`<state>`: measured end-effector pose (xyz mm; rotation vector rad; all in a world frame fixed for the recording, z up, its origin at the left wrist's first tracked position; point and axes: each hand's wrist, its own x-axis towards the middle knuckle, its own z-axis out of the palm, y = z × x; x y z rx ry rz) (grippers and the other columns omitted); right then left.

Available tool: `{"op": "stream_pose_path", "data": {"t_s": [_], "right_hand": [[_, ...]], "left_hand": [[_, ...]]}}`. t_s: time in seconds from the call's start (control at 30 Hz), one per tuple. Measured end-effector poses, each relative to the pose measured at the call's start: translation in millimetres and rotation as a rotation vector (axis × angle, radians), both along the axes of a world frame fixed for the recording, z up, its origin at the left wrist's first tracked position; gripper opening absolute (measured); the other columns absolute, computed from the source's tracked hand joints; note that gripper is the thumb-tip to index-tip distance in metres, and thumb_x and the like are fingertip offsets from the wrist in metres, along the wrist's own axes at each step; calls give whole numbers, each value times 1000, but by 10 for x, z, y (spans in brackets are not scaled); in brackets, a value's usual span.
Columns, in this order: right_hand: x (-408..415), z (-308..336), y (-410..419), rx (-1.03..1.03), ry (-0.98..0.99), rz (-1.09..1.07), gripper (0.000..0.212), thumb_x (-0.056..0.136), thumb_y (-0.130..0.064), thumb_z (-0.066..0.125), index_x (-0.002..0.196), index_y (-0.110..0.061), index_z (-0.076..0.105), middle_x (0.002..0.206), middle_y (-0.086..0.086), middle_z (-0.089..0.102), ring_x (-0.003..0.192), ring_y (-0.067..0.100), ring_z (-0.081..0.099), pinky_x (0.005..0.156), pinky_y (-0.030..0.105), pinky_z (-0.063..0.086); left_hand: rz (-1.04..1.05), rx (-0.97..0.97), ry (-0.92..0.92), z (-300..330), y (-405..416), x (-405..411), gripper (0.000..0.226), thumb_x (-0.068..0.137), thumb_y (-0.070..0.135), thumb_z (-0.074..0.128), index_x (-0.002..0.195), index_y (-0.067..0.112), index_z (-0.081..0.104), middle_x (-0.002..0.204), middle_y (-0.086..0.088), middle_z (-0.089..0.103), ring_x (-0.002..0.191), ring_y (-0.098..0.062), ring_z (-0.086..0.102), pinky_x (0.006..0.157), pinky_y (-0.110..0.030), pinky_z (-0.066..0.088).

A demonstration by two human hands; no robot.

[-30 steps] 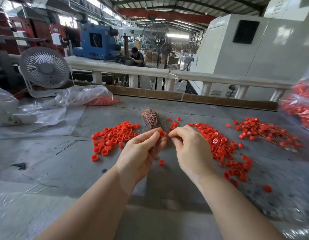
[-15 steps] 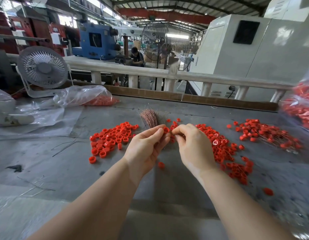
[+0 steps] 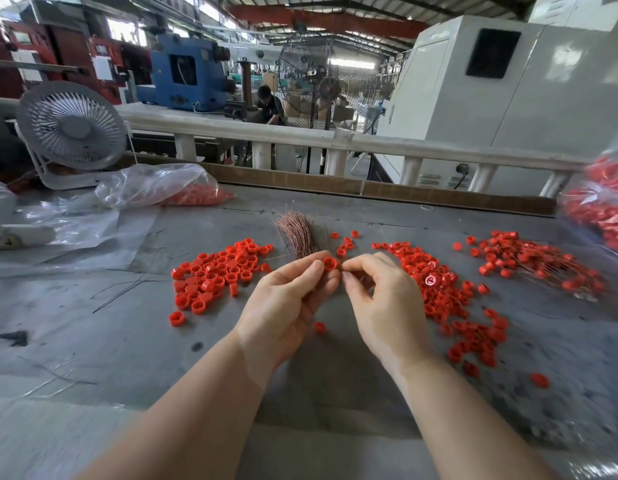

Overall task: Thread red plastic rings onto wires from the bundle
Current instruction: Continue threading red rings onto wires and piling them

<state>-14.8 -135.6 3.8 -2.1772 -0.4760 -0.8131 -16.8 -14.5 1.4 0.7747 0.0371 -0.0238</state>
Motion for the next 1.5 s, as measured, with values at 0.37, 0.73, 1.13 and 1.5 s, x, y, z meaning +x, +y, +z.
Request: {"op": "stream_pose_path", "data": {"t_s": [0.37,0.73,1.13,1.5], "right_hand": [[18,-23,-39,87,57,38,10,82,-3,64,80,-11,68,75,-1,63,70,17,56,68,35,48],[7,-11,-39,78,48,36,10,82,-2,64,79,-10,68,73,-3,60,67,13,52,66,31,45],[4,-4,-49,103,84,51,9,82,-3,65,79,-10,69,69,-7,58,61,3,48,62,16,39],[2,5,-67,197,127,116,8,83,-4,66,80,-11,70,73,-3,66,64,4,53,61,13,39]], "left_hand": [[-77,32,12,23,6,-41,38,89,-5,46,69,6,77,74,-11,71,66,-14,69,59,-18,56],[-104,27,19,41,9,-58,32,84,-9,49,72,4,76,77,-11,72,67,-14,70,62,-18,56],[-113,32,22,56,16,-73,33,81,-10,50,69,6,76,74,-11,72,66,-13,70,59,-17,56],[-177,-1,14,76,35,-92,24,65,-5,56,72,5,76,75,-11,71,69,-15,70,59,-18,55]]}}
